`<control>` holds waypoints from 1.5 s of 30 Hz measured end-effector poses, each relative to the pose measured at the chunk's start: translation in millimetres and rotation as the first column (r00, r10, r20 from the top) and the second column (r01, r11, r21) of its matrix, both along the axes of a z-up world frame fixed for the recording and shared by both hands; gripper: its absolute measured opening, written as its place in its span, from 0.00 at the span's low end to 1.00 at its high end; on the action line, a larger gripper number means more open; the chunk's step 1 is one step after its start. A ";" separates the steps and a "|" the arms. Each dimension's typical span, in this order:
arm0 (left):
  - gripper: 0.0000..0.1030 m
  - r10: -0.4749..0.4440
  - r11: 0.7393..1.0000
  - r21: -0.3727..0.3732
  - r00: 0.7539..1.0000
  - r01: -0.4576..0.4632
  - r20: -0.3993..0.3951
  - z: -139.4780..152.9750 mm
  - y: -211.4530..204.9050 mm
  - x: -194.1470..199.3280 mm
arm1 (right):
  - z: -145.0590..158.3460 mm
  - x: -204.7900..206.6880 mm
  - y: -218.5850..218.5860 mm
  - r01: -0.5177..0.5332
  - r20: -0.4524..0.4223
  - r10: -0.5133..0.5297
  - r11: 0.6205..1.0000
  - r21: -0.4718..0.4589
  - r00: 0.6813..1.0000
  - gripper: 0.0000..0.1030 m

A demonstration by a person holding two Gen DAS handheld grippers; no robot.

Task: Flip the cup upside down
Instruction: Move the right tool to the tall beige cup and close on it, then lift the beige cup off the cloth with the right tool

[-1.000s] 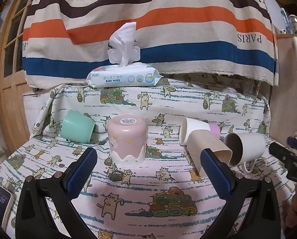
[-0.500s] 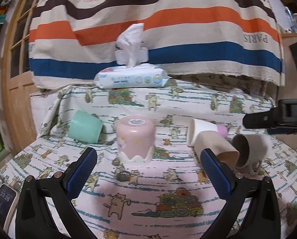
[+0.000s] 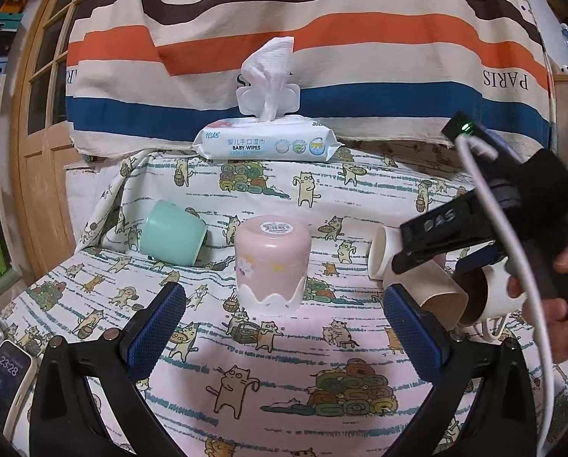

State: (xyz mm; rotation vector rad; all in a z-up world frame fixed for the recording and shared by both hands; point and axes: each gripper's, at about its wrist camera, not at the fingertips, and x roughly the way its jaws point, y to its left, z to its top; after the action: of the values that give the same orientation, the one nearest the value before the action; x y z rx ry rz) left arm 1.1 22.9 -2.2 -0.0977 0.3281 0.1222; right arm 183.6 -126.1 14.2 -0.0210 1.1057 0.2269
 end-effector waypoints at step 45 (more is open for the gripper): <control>1.00 -0.025 0.999 0.033 1.000 0.024 0.011 2.1 -10.1 -0.6 | 8.0 -155.1 -60.1 0.001 0.339 -0.059 0.986 0.167 0.939 0.67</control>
State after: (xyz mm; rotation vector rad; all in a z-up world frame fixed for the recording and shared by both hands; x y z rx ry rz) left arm 0.5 12.8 -0.1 -0.0616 0.3157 0.1027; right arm 28.5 -186.2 22.2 0.1005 0.7354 0.2750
